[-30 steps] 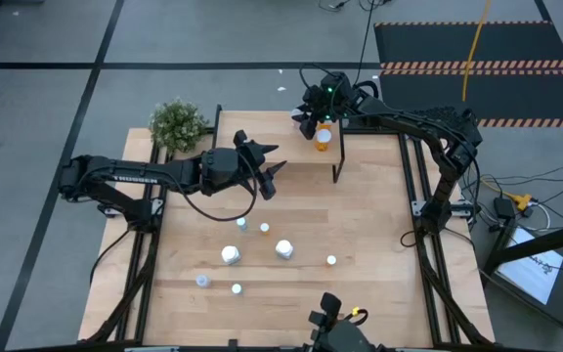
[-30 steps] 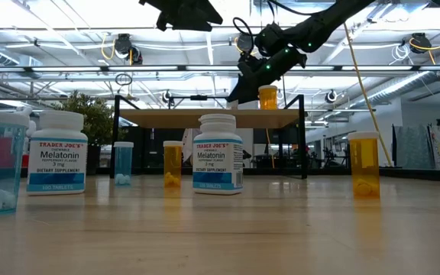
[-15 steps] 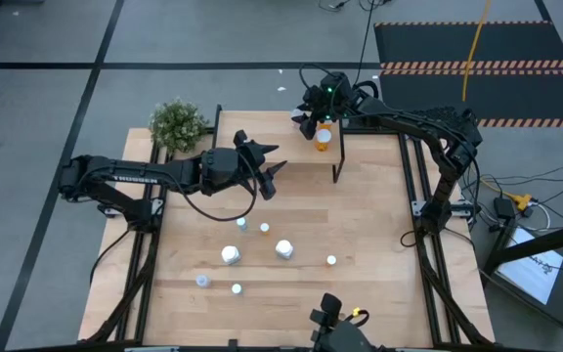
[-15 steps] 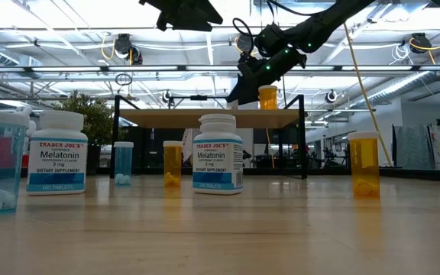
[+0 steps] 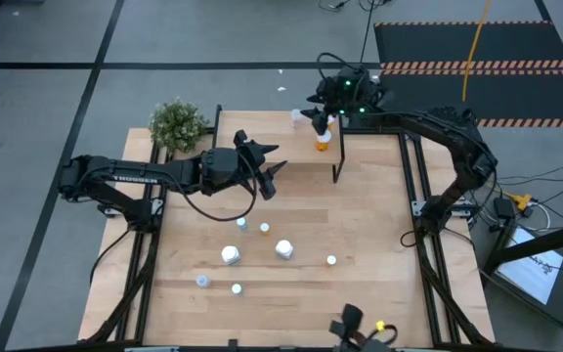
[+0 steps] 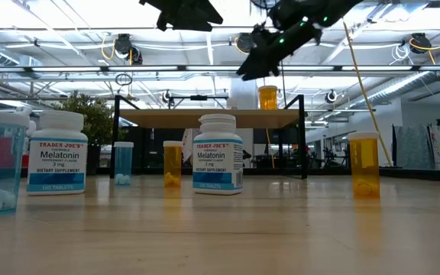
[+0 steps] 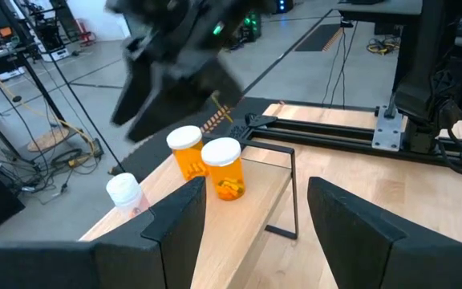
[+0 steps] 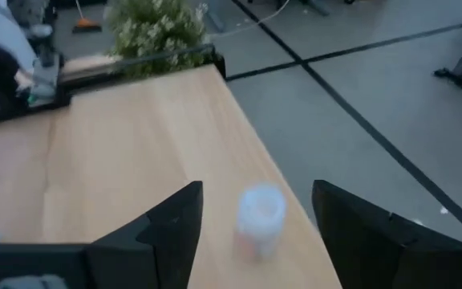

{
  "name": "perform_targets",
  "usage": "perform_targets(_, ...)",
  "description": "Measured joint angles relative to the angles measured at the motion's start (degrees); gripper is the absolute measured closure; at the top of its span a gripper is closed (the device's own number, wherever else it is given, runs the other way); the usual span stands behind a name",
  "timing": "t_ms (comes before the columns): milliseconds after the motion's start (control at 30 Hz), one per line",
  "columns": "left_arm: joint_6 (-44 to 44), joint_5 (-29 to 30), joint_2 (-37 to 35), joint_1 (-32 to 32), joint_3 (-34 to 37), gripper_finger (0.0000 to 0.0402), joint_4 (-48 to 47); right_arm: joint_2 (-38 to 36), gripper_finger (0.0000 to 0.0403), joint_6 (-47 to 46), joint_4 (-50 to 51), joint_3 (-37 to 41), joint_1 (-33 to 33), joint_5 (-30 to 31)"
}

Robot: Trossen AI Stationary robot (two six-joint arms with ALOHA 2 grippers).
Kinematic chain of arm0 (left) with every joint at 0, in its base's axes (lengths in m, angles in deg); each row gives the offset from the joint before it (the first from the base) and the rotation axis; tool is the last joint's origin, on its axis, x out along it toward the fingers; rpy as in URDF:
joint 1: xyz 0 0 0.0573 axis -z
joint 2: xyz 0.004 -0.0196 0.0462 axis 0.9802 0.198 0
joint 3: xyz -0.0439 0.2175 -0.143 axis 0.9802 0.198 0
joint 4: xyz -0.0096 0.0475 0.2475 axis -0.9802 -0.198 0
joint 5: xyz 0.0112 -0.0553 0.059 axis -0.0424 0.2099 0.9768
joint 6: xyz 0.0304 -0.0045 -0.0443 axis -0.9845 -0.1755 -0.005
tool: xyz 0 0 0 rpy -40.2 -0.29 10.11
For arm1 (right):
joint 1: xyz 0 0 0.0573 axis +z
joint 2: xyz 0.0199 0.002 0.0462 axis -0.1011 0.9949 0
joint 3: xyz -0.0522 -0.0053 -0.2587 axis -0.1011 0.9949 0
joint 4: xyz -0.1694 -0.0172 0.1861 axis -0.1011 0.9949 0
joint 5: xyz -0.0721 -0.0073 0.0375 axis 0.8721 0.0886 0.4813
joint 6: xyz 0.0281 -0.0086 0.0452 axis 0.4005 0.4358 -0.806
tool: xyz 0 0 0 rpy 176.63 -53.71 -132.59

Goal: Pick and place medicine bottles onto shelf by color
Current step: Put the transparent pill bottle on the shelf aligned with the transparent pill bottle

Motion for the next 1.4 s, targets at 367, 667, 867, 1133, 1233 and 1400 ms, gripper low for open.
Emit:
perform_targets(367, -0.02, -0.16, 0.00, 0.15, 0.00, 0.0181, 0.00, -13.07, 0.0249, 2.85, 21.30, 1.71, 0.00, 11.16)
perform_targets(667, 0.04, -0.68, 0.00, 0.15, 0.02, 0.0181, 0.96, -19.45, 0.0326, 2.20, 8.39, 16.78, -0.04, 13.42)
perform_targets(867, 0.48, -0.73, 0.00, 0.48, 0.02, 0.0181, 0.96, -17.93, 0.0366, 1.91, 2.78, 21.20, -0.06, 13.34)
perform_targets(1133, 0.52, -0.76, 0.00, 0.48, 0.02, 0.0181, 1.02, -15.21, 0.0399, 2.41, 0.39, 21.23, -0.48, 13.38)
perform_targets(1233, 0.55, -0.78, 0.00, 0.48, 0.02, 0.0181, 1.03, -13.64, 0.0402, 2.41, -1.63, 21.23, -0.71, 13.34)
perform_targets(1400, 0.50, -0.77, 0.00, 0.48, 0.02, 0.0181, 0.98, -11.72, 0.0402, 2.47, -3.76, 21.23, -0.92, 13.27)
